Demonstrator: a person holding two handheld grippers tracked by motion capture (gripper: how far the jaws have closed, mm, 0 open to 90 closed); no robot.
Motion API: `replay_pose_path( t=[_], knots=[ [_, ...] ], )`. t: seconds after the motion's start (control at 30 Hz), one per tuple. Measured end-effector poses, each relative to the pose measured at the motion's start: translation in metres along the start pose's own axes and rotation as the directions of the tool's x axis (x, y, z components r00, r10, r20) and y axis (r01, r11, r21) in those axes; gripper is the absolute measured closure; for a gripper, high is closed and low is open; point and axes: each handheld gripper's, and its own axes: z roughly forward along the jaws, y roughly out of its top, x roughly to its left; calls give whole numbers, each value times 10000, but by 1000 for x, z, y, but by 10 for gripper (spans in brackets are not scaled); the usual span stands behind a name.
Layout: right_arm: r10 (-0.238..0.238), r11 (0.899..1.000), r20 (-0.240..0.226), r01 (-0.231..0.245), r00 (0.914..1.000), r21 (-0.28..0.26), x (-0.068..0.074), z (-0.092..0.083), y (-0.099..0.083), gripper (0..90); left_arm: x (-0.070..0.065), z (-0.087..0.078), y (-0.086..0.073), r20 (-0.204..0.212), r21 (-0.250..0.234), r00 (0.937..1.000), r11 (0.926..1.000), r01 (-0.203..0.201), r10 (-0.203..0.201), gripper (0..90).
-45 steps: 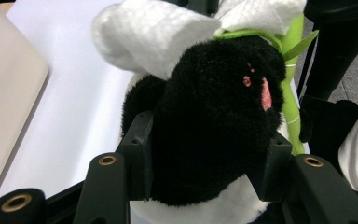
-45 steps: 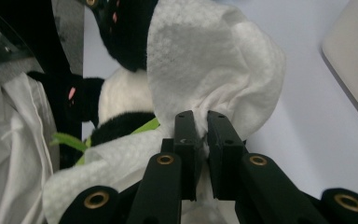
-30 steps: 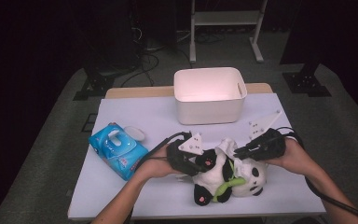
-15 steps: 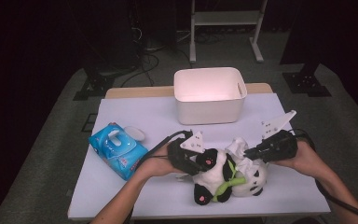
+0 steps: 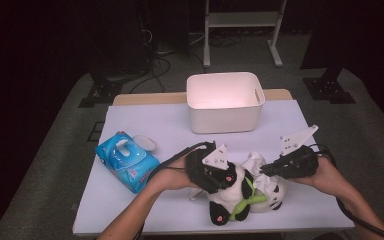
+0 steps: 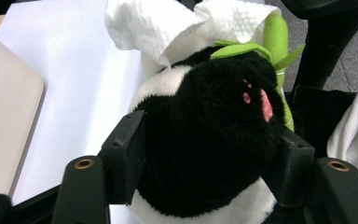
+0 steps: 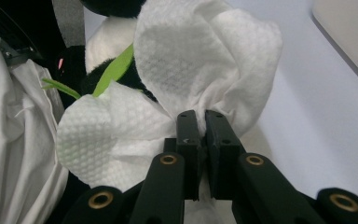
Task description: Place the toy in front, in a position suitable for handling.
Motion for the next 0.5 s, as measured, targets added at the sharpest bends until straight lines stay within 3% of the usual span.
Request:
replay_pose_path(
  t=[0.17,0.5],
  knots=[
    [38,9999,-30,-38,10000,-122,2,0,-2,844,1,2,1,170,-33,9996,9998,214,-214,321],
    [2,9999,-11,-2,10000,-113,4,1,-2,845,3,3,2,517,-242,9973,9983,539,-526,306]
  ],
)
